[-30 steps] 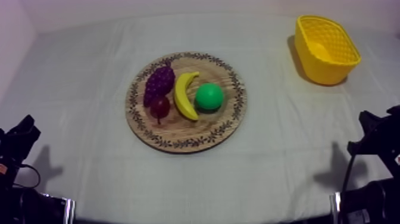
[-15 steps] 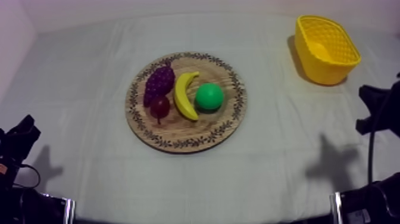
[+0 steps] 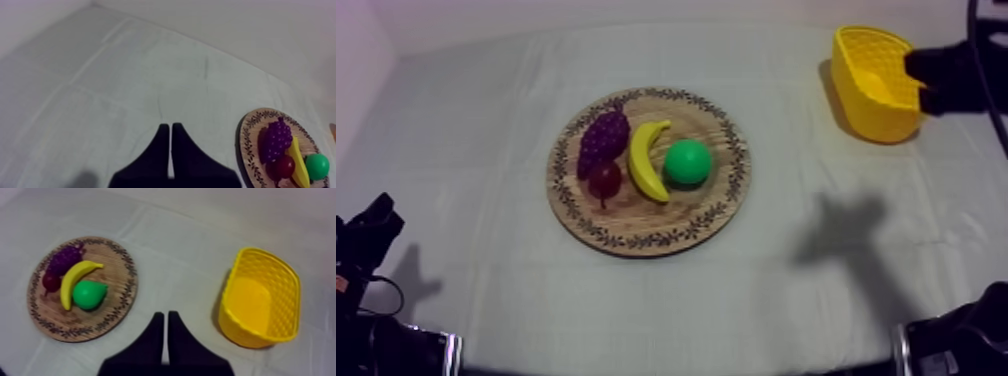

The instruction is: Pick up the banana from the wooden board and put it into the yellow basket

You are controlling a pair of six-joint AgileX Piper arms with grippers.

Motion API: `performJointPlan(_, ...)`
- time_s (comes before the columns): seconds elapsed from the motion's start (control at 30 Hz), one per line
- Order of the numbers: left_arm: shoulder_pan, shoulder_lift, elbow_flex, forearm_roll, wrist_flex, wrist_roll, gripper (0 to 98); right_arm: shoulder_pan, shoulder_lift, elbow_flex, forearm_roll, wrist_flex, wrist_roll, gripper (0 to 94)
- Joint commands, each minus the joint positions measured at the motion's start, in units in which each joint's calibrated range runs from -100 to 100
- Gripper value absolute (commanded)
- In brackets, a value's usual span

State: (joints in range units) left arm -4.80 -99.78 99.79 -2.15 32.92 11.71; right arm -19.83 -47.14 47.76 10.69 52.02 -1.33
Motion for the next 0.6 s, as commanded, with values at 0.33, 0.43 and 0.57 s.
performJointPlan(0.33, -0.01, -0.05, -0.01, -0.03, -0.01, -0.01, 0.1, -10.34, 19.01, -27.92, 4.39, 12.05, -7.69, 0.4)
performJointPlan(0.43, -0.01, -0.05, -0.01, -0.03, -0.01, -0.03, 0.1, -12.87, 22.92, -30.78, 6.47, 14.06, -10.38, 0.4)
performJointPlan(0.57, -0.01, -0.05, -0.01, -0.03, -0.01, -0.02, 0.1, -15.91, 27.81, -33.92, 7.83, 17.52, -13.05, 0.3)
